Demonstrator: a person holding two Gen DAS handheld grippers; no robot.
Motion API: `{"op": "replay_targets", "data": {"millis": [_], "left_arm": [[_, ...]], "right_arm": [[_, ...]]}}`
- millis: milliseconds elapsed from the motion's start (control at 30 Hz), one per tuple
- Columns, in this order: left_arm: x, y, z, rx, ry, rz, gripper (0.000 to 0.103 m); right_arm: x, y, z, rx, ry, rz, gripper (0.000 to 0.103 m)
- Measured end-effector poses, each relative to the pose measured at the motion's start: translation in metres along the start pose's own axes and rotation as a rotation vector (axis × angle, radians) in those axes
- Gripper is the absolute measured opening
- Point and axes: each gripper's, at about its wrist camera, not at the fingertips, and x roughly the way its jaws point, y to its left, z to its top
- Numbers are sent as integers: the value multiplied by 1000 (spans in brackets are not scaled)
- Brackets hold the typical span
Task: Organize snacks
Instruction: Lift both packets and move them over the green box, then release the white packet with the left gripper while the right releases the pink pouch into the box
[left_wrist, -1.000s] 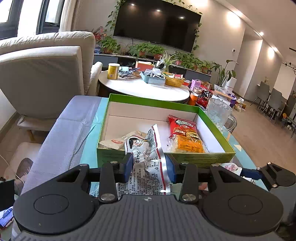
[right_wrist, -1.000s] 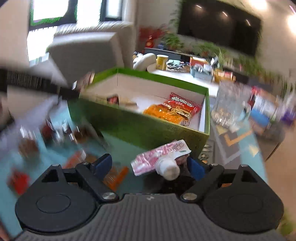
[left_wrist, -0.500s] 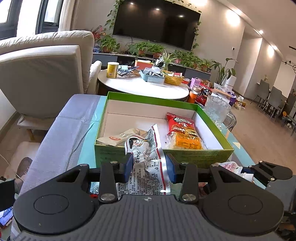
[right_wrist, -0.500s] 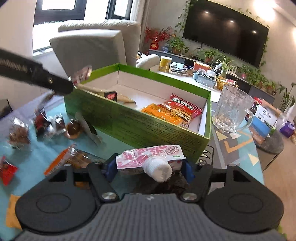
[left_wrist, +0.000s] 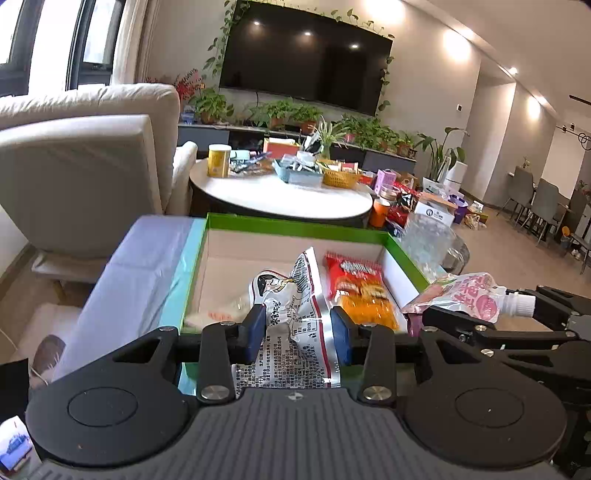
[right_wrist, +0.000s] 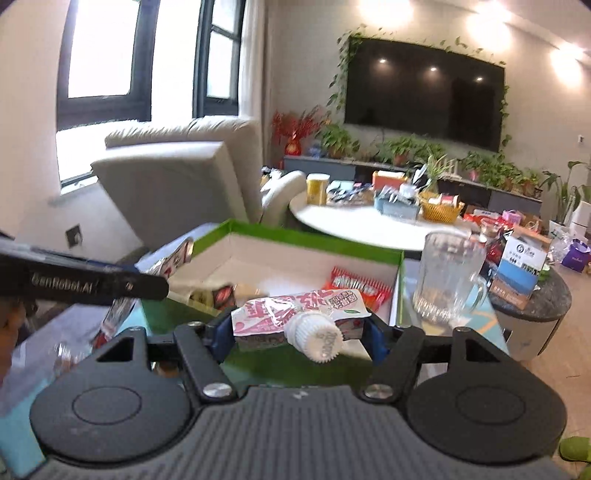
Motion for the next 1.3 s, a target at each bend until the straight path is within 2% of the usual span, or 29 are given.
{"op": "replay_targets", "data": {"millis": [200,600,833,867,900,933,967,1033,1100,1300], "left_arm": [[15,0,19,17,-9,3,36],[60,4,38,27,19,39,36],[94,15,35,-36,87,81,37],[96,14,34,-30,97,84,42],[97,14,33,-20,102,89,50],[96,13,33,-9,100,95,53],[94,13,31,2,92,103,56],[92,14,30,11,85,124,56],[87,17,32,-4,85,118,56],[64,21,31,-15,64,92,56]], "right_arm": [[9,-6,13,35,-27,3,70],[54,-20,25,92,9,1,71],[86,-29,18,159,54,-37,72],[88,-29,15,168,49,-47,72],[86,-27,12,168,17,-58,75],[84,-25,11,160,-2,-83,81],[79,-21,9,139,-30,-109,81],[72,-15,5,98,-61,-121,81],[65,-12,4,73,-56,-123,81],[52,-14,3,100,-35,-103,82]]}}
